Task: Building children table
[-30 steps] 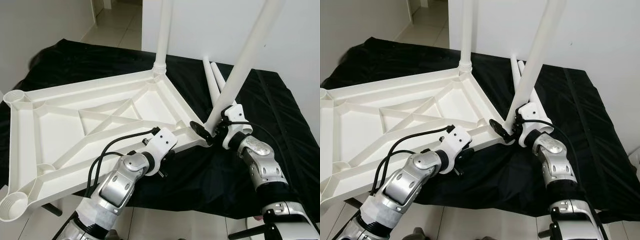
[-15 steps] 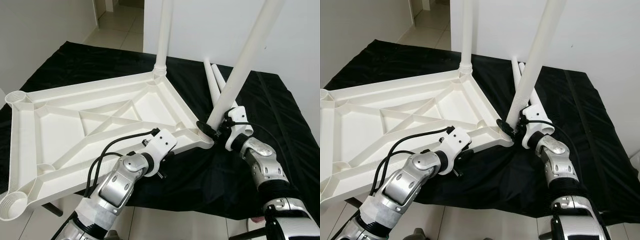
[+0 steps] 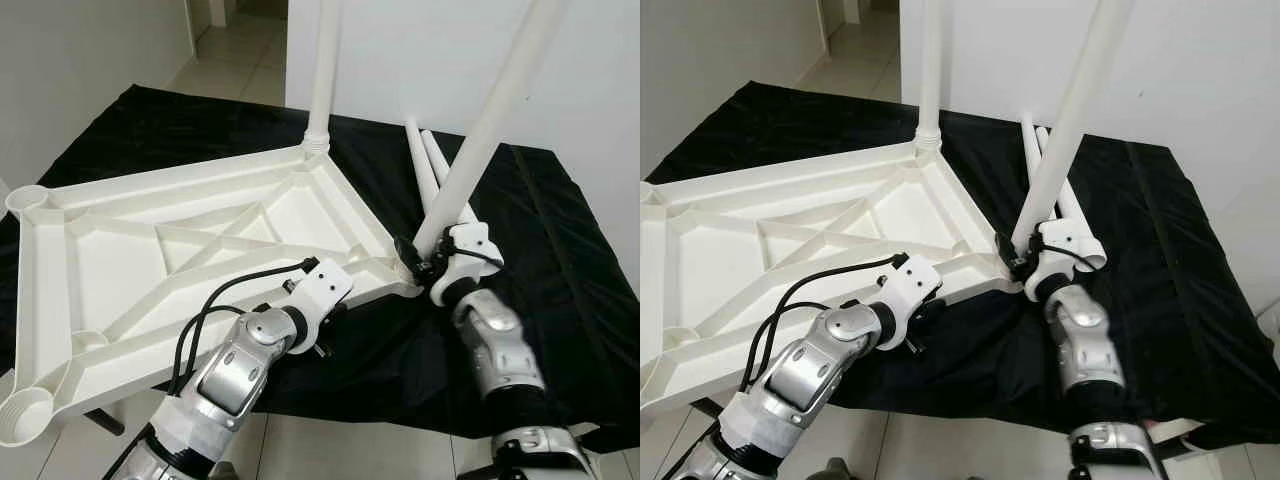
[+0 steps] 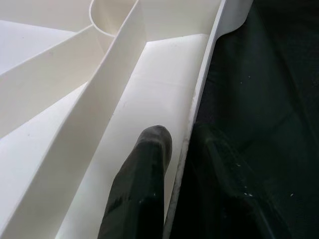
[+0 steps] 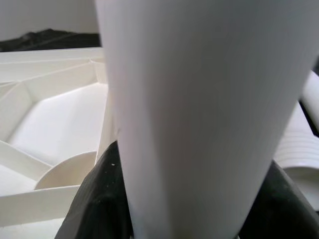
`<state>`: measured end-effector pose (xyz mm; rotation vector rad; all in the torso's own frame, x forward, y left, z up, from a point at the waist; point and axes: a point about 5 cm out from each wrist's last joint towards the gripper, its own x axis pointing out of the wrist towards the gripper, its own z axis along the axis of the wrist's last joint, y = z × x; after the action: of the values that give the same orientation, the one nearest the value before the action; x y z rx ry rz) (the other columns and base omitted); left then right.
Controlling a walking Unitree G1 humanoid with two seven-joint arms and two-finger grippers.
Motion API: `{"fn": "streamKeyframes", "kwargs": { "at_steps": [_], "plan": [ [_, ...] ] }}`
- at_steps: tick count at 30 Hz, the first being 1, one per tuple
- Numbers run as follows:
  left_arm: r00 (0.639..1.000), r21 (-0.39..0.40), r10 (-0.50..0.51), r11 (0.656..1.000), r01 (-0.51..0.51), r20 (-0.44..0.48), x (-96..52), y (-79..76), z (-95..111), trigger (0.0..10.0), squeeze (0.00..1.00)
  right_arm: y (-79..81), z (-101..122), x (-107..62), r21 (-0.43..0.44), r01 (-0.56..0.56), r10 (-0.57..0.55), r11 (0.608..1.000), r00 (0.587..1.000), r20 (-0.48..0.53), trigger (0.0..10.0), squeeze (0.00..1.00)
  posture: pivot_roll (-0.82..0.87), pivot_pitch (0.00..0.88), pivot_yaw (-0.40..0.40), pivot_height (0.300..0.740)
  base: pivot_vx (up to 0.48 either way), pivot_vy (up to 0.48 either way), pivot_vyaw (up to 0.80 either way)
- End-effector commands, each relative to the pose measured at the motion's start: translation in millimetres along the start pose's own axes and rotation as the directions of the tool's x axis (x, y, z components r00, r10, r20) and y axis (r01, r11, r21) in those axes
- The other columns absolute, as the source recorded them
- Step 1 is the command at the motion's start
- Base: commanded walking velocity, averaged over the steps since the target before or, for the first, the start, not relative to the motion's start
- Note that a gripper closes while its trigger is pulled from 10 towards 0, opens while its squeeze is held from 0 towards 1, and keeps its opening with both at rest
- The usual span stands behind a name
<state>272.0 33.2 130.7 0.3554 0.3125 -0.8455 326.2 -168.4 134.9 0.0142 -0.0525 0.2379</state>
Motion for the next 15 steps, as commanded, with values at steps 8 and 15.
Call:
{"fn": "streamKeyframes", "kwargs": {
  "at_steps": [8,15],
  "plan": [
    [0.997,0.030,-0.062,0.998,0.060,0.049,1.2,-10.2,11,10.0,0.00,13.2,-16,-10.5,0.008,0.279,-0.276,0.960,0.955,-0.111,0.0,0.00,0.12,0.033,-0.075,0.740,0.000,0.000,0.00],
    [0.997,0.035,-0.054,0.998,0.052,0.051,1.7,-5.8,13,10.0,0.00,27.6,-9,-12.1,0.011,0.361,-0.358,0.933,0.928,-0.103,0.0,0.00,0.12,0.027,-0.069,0.740,0.000,0.000,0.00]
  ]
}}
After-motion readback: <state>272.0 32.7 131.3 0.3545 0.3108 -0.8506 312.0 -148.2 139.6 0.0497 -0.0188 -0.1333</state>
